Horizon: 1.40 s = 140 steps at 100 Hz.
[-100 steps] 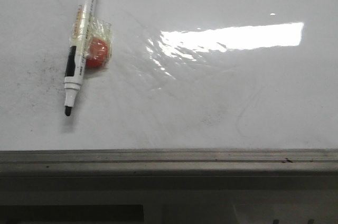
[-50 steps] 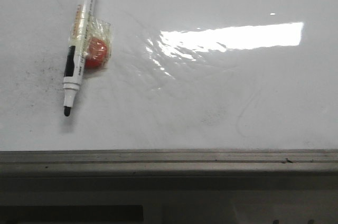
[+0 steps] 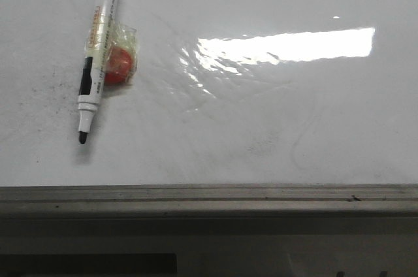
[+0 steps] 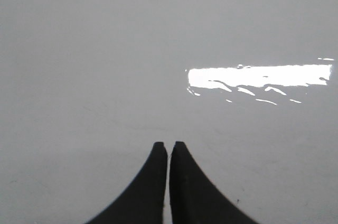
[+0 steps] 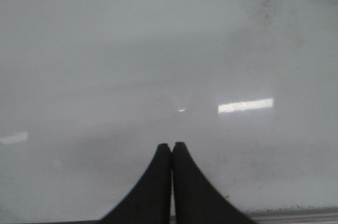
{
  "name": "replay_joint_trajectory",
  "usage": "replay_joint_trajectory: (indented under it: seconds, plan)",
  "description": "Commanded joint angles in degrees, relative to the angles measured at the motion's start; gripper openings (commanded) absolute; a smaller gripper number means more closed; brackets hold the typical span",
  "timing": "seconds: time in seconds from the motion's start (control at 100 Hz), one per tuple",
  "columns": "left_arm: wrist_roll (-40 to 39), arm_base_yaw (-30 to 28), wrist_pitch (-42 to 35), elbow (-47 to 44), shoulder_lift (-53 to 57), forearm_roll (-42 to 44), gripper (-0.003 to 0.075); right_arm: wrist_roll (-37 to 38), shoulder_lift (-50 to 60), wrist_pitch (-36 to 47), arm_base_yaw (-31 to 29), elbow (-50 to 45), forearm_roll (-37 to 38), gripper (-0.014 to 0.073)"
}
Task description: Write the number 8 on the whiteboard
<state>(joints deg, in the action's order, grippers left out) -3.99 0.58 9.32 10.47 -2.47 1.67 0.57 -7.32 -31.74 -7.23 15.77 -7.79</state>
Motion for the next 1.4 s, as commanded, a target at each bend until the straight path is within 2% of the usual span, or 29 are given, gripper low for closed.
replay_joint_trajectory:
  seconds: [0.0, 0.18, 0.25, 0.33, 0.38, 0.57, 0.88, 1.05, 1.19, 1.39]
  plan:
    - [-0.5, 0.7, -4.0, 1.9, -1.2, -0.9, 0.0054, -0.6, -1.0, 3.5, 0.0, 1.4, -0.1, -0.0063]
    - [-0.5, 3.6, -7.8, 1.2, -1.2, -1.1, 0.0326, -0.6, -1.0, 3.5, 0.0, 1.4, -0.1, -0.0063]
    - [-0.5, 4.2, -12.8, 0.7, -1.2, -2.3, 0.0383, -0.6, -1.0, 3.5, 0.0, 1.4, -0.1, -0.0063]
    - [-0.5, 5.3, -17.4, 0.6, -1.2, -4.2, 0.0387, -0.6, -1.0, 3.5, 0.0, 1.4, -0.1, -0.0063]
    - [-0.5, 6.1, -17.8, 0.9, -1.2, -4.1, 0.0387, -0.6, -1.0, 3.5, 0.0, 1.4, -0.1, -0.0063]
    - [-0.5, 13.0, -12.6, 1.5, -1.2, -4.2, 0.0388, -0.6, -1.0, 3.5, 0.0, 1.4, -0.1, -0.0063]
    - [-0.5, 30.7, -1.2, 1.5, -1.2, -7.3, 0.0388, -0.6, -1.0, 3.8, 0.0, 1.4, -0.1, -0.0063]
    - [-0.5, 38.1, 0.1, 1.5, -3.2, -8.3, 0.0388, -0.6, -1.0, 3.6, 0.0, 1.4, -0.1, -0.0063]
    - [-0.5, 42.2, -2.9, 1.5, -8.9, -8.3, 0.0388, -0.6, -1.0, 3.6, 0.0, 1.4, -0.1, -0.0063]
    - [-0.3, 45.2, -16.4, 1.5, -21.6, -6.3, 0.0388, -0.6, -1.0, 3.6, 0.0, 1.4, -0.1, -0.0063]
